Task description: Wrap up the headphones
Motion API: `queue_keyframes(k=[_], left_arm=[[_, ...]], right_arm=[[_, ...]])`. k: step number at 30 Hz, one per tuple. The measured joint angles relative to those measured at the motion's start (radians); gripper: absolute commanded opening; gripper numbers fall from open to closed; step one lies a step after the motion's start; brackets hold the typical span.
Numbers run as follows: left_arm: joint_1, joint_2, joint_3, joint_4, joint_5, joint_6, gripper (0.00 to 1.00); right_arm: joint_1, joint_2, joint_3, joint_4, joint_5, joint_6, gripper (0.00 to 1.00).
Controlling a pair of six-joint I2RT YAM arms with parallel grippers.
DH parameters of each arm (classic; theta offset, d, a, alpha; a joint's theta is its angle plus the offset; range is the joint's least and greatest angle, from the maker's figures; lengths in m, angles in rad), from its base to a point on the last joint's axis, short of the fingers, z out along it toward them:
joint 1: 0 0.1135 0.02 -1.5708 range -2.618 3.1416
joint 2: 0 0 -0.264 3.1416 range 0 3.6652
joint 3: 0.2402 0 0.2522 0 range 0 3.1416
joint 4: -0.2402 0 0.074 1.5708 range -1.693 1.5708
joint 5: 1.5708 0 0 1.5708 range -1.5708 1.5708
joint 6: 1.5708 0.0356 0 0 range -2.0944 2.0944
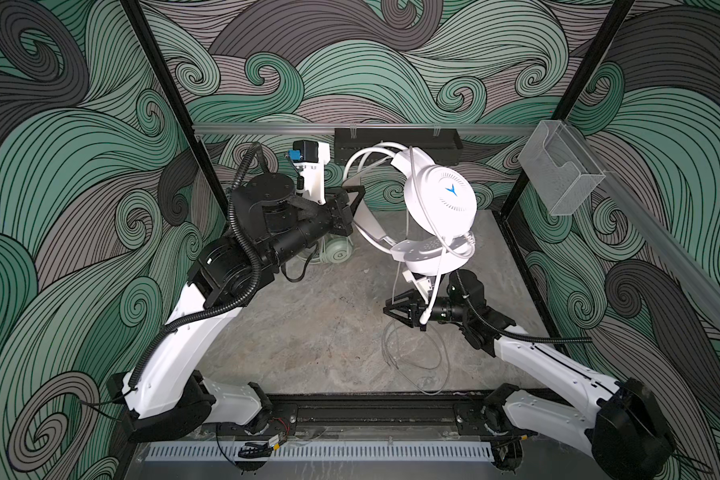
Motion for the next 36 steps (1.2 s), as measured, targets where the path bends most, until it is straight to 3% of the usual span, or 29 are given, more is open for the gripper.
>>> queue_keyframes(k=[11,22,29,36], left_arm=[[0.016,-0.008,-0.02,0.008,-0.033,-0.02,0.0],[0.084,-0.02,-0.134,0.051,-0.184,-0.063,0.0],[0.105,-0.006,-0.204,0.084,-0.275,-0.07,0.0],[0.156,0.021,-0.238,0.1,-0.296,-0.124,0.0]], right_arm=[[0.019,-0.036,0.003,-0.1,0.026,-0.049,0.0],[0.151,-0.247,0.169,-0.563,0.269,-0.244,0.0],[0.327,-0.259,0.351,-0.825,0.486,-0.337,0.0],[0.501,-0.236,0.432,-0.954,0.673,-0.372,0.0]])
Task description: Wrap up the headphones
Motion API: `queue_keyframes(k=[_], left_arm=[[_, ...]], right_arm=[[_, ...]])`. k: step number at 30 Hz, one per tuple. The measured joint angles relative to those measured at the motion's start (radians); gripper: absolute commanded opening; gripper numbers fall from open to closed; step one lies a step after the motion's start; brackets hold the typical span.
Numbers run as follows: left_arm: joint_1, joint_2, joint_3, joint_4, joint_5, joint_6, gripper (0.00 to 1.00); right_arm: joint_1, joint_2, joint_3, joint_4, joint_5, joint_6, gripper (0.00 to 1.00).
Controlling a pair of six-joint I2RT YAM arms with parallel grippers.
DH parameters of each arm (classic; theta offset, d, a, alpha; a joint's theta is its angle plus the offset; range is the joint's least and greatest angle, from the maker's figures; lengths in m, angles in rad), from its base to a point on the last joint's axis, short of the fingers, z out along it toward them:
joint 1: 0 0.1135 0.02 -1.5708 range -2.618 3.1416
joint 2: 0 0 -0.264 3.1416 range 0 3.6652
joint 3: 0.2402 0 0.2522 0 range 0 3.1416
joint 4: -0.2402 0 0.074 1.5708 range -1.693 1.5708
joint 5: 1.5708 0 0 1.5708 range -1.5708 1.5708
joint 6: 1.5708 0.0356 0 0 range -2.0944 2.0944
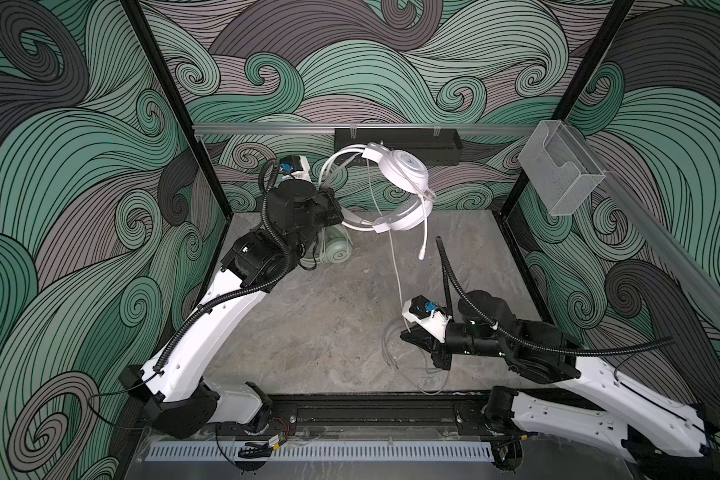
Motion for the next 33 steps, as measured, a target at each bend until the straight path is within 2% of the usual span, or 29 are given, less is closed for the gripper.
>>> queue_keyframes(k=[8,16,27,33], left_arm=[[0.007,0.015,-0.011,0.022,0.001,-0.075,0.0],[0.013,0.032,-0.034,0.048,0.024,-0.148,0.0],[0.04,0.034,-0.071,0.039,0.076,-0.27,0.0],[0.046,0.048,-0.072,0.036,0.052,-0.27,0.0]], right_arm=[[0.134,0.089,0.049,-0.065,0.146,-0.026,0.0],[0.15,0.125,0.06,-0.064,0.229,-0.038,0.0],[0.159,0.166,0.06,-0.069,0.255,-0.071,0.0],[0.178,0.166,0.077,-0.074,0.256,-0.074,0.0]])
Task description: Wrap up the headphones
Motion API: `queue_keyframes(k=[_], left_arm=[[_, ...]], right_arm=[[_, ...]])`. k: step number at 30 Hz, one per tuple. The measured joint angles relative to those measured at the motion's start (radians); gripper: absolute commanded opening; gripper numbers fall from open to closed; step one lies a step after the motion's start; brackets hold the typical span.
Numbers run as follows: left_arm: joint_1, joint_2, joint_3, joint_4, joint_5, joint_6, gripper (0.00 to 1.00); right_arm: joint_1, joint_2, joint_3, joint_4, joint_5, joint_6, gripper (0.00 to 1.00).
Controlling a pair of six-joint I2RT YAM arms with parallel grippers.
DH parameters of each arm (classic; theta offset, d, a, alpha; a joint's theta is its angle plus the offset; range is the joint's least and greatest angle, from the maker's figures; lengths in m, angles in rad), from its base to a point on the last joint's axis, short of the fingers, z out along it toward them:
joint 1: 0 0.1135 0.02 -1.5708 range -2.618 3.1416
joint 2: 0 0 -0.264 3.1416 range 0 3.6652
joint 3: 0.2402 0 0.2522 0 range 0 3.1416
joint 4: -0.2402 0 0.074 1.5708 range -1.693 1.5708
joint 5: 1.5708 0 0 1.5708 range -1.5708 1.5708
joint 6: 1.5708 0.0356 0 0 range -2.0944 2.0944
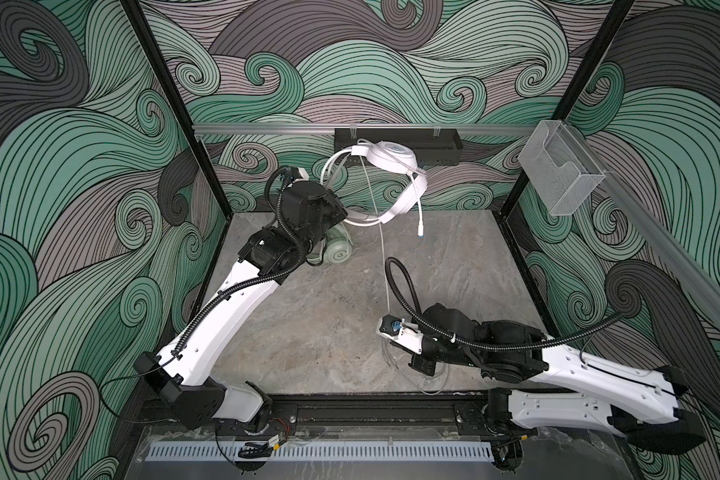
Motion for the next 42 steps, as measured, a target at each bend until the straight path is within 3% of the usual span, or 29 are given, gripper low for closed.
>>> queue_keyframes(k=[10,16,20,27,35,42], left_arm=[[-0.039,0.146,0.016,-0.01,-0.177,0.134,0.0],[-0.12,0.163,-0.023,0.091,-0.314,0.401,0.0],[-0.157,0.138,-0.136,0.224,-0.36,0.602,0.0],[-0.174,0.095,-0.298,0.329,-0.376,0.896,0.0],[-0.199,0.021,-0.372,0.418,-0.38,1.202,0.0],[-0.202,-0.069,-0.384,0.331,-0.253,1.326,0.0]], right_arm=[[0.027,0.035,0.122,-0.022,-0.003,-0.008,0.0],[0.031,0.094,0.238,-0.069,0.003,-0.019,0.0],[0.033,0.112,0.316,-0.101,0.029,-0.023,0.0],[0.028,0.126,0.4,-0.181,0.098,-0.045,0.0],[-0.014,0.155,0.493,-0.287,0.156,-0.113,0.0],[-0.078,0.167,0.591,-0.341,0.197,-0.18,0.0]])
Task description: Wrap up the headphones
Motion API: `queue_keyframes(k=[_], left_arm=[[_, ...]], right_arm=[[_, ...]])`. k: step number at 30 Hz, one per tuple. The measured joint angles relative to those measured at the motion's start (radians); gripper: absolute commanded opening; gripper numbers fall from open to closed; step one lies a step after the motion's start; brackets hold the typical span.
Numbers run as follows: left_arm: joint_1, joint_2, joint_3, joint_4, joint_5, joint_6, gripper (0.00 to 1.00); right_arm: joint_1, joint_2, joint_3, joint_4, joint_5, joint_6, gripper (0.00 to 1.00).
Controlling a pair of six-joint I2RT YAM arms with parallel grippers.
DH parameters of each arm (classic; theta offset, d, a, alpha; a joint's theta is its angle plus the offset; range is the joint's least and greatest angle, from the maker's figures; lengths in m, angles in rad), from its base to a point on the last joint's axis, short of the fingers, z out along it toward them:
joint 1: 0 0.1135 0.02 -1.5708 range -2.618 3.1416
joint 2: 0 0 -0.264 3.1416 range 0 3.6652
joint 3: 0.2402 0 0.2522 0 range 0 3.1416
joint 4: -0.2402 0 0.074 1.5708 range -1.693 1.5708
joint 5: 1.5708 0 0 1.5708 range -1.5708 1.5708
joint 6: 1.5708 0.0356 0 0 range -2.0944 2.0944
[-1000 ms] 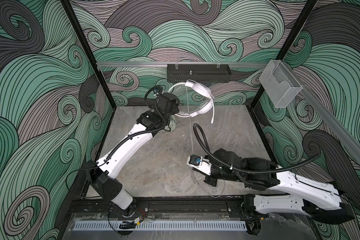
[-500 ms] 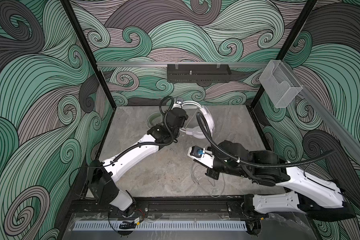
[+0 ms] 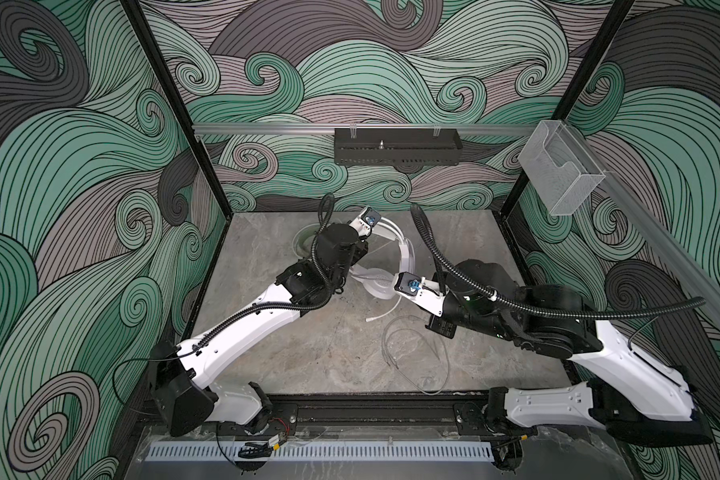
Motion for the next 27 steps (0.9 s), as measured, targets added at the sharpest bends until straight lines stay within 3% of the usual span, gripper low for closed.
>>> queue_keyframes(k=[9,18,27], left_arm=[[-0.004,-0.093,0.002,-0.236,0.199,-0.031,0.0],[-0.004,-0.204,0.002,-0.317,0.28,-0.153,0.0],[0.002,-0.234,0.002,-0.346,0.341,-0.295,0.0]], right_arm=[[-0.047,0.037,0.047,-0.017,0.066,-0.11,0.0],[-0.164,0.023,0.037,0.011,0.061,-0.159,0.0],[-0.213,-0.02,-0.021,0.1,0.018,-0.163,0.0]])
